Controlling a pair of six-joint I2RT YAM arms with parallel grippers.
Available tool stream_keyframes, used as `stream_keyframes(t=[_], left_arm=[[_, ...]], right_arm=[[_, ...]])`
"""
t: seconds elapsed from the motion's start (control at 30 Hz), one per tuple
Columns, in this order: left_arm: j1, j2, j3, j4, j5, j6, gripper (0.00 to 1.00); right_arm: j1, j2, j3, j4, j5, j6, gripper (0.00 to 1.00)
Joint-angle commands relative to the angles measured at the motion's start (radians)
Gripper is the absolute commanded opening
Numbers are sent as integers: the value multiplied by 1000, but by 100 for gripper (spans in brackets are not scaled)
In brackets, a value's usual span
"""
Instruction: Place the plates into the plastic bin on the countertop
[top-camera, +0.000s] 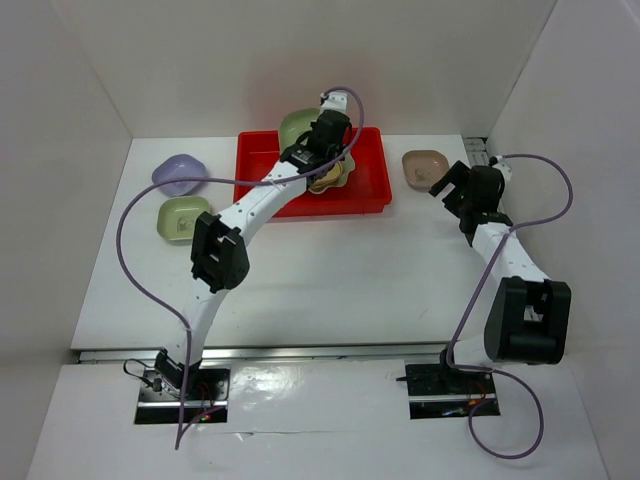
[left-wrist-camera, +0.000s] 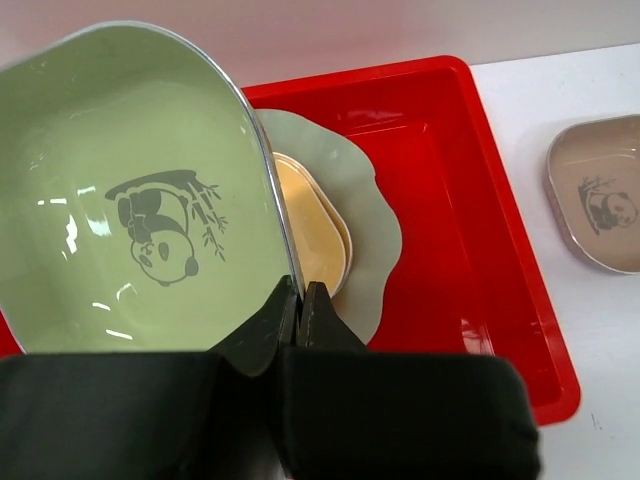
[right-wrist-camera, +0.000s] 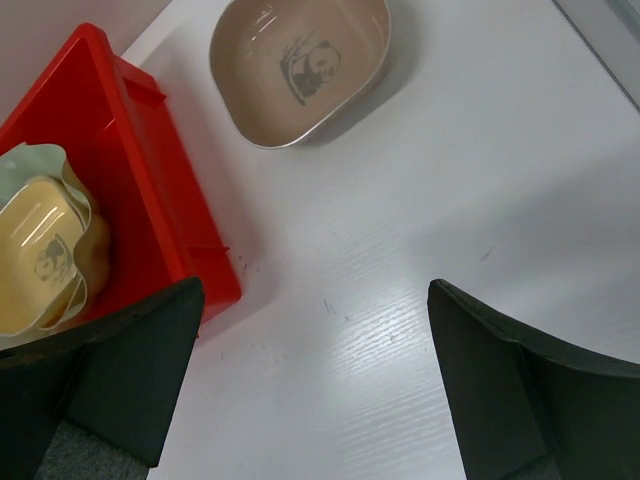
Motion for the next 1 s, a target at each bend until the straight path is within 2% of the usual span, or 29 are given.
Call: stream_keyframes(t=[0.0,0.23,0.47,0.57,0.6,0.63,0.77,0.83,0.87,0.97], left_arm=[[44,25,30,99,85,-8,0],[99,91,-33,219,202,-65,0],[143,166,32,204,283,-115,1],[143,151,-16,213,292,-125,5],[143,151,-30,222,292,-125,9],[143,139,-39,222,292,-135,22],[134,121,-48,222,302,-144,64],[125,88,-77,222,302,-134,75],[113,76,-86,239,291,-125,99],[102,53,-86,248,262,-112,99]], right_arm=[[-19,-11,-19,107,-19,13,100],[-28,-58,-32,119,-51,22,100],[-9,-69,-59,128,-65,22,100],[-8,-49,-59,128,-65,22,100],[-8,-49,-59,128,-75,22,100],[-8,-49,-59,128,-75,22,100],[2,-40,-59,128,-75,22,100],[2,-28,-50,128,-75,12,100],[2,-17,-50,128,-85,12,100],[2,-17,-38,128,-97,12,100]])
